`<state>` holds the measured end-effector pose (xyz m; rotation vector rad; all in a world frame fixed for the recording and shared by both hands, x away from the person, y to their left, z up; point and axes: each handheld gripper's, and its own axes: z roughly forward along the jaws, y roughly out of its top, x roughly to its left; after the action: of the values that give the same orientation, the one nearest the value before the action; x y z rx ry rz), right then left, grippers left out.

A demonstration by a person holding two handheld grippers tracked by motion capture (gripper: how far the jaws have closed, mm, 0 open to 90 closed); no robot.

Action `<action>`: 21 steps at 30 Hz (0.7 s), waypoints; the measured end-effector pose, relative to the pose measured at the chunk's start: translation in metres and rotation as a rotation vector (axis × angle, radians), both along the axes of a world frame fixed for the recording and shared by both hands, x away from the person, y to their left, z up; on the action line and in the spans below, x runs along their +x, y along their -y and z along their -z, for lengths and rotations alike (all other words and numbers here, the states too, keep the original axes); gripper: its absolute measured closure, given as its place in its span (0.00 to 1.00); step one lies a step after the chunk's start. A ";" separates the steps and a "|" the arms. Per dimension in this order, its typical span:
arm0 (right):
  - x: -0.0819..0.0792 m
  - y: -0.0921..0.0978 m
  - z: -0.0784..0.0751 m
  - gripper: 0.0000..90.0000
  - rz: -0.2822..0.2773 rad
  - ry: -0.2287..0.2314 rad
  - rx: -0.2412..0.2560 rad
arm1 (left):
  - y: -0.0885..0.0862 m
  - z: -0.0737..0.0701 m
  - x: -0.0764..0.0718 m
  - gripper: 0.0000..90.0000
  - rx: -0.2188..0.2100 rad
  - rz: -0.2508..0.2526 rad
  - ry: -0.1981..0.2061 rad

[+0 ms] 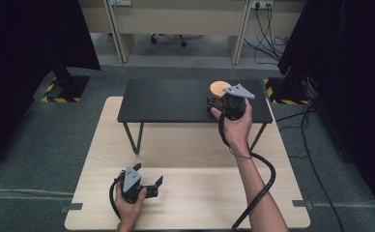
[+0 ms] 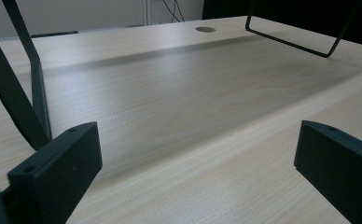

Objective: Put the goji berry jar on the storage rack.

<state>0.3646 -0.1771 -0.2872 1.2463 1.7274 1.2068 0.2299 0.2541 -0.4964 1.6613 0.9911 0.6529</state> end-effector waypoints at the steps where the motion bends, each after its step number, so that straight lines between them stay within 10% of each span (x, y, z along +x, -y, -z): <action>1: -0.001 0.000 0.001 0.12 0.003 0.001 0.006 | 0.000 0.000 0.000 0.00 0.000 0.000 0.000; 21: -0.070 0.032 0.014 0.01 -0.082 0.060 0.034 | -0.001 0.001 -0.001 0.00 -0.006 -0.001 0.006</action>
<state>0.2944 -0.2091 -0.3008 1.1570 1.7353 1.3132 0.2290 0.2547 -0.4976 1.6530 0.9887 0.6550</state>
